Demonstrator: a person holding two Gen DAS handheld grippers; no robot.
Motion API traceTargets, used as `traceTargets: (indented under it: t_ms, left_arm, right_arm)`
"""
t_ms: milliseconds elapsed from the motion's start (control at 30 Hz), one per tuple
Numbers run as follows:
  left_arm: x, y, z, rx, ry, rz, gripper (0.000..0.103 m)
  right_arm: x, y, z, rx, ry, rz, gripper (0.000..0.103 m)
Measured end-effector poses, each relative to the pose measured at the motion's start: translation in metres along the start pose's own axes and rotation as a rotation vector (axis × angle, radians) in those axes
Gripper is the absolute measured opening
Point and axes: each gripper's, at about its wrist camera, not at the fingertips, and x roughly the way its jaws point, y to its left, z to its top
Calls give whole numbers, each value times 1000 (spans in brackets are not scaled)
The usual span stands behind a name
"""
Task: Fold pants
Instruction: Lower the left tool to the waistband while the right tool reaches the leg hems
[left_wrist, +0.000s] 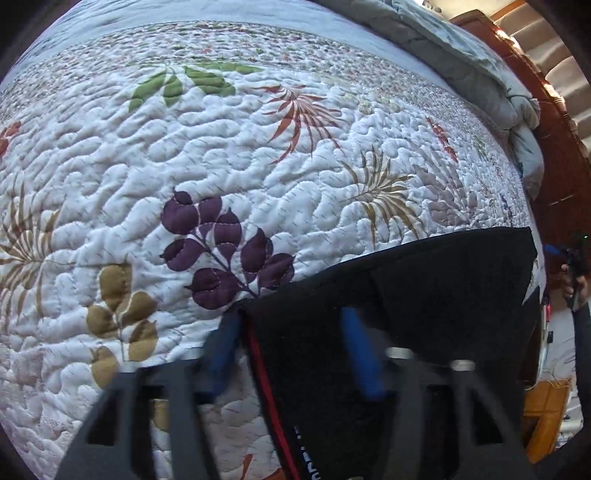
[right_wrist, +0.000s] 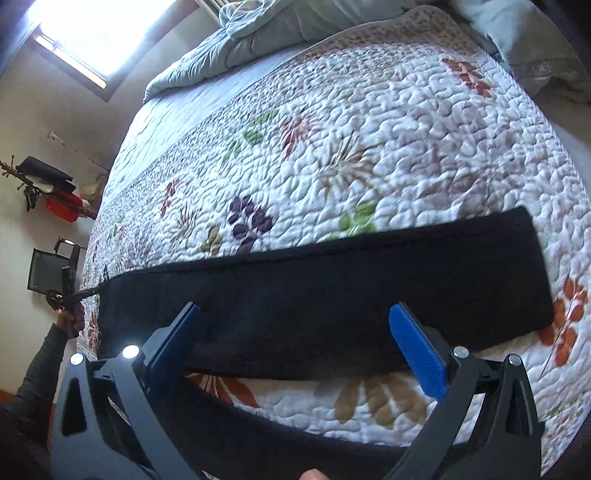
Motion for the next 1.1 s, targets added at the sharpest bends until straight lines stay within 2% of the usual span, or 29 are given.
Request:
traceTargets:
  t_ms: [100, 167, 200, 267, 300, 367, 467, 533, 633, 700, 767, 933, 967, 1000, 1033, 1067, 1100]
  left_arm:
    - [2, -1, 1, 10, 18, 13, 49]
    - [6, 0, 3, -11, 26, -16, 62]
    - [7, -2, 4, -10, 26, -25, 72]
    - [11, -11, 5, 8, 33, -28, 85]
    - [15, -17, 6, 25, 37, -14, 90]
    - [19, -23, 6, 38, 37, 13, 91]
    - [19, -21, 7, 17, 19, 33, 83]
    - [15, -14, 6, -10, 8, 58, 63]
    - [6, -3, 3, -52, -9, 66, 45]
    - [3, -2, 2, -63, -13, 65, 44]
    - [4, -3, 1, -71, -15, 79, 44]
    - [2, -5, 0, -102, -34, 83, 45]
    - [1, -7, -1, -100, -45, 84, 45]
    - [0, -9, -3, -99, -55, 87, 43]
    - [-1, -12, -4, -98, -63, 89, 40]
    - [1, -15, -5, -98, -67, 90, 32]
    - [1, -16, -8, -102, -69, 85, 28]
  right_arm:
    - [-10, -24, 21, 18, 3, 24, 100]
    - [-14, -42, 34, 33, 8, 25, 100]
    - [-15, -52, 41, 39, 13, 11, 100]
    - [-17, -73, 54, 50, 29, -17, 100]
    - [-17, -81, 59, 58, 33, -27, 100]
    - [-17, -103, 68, 93, 36, -50, 100]
    - [-8, -130, 75, 119, 64, -78, 100]
    - [-2, -144, 76, 116, 84, -67, 100]
    - [10, -167, 75, 126, 116, -77, 100]
    - [17, -179, 74, 136, 127, -73, 100]
    - [22, -187, 71, 136, 129, -28, 101]
    - [21, -186, 64, 73, 153, 52, 101]
    - [21, -184, 63, 65, 161, 75, 97]
    - [22, -182, 64, 58, 171, 92, 84]
    - [23, -181, 63, 50, 188, 102, 79]
    - [24, -180, 64, 41, 198, 88, 75]
    - [24, -182, 65, 44, 203, 91, 70]
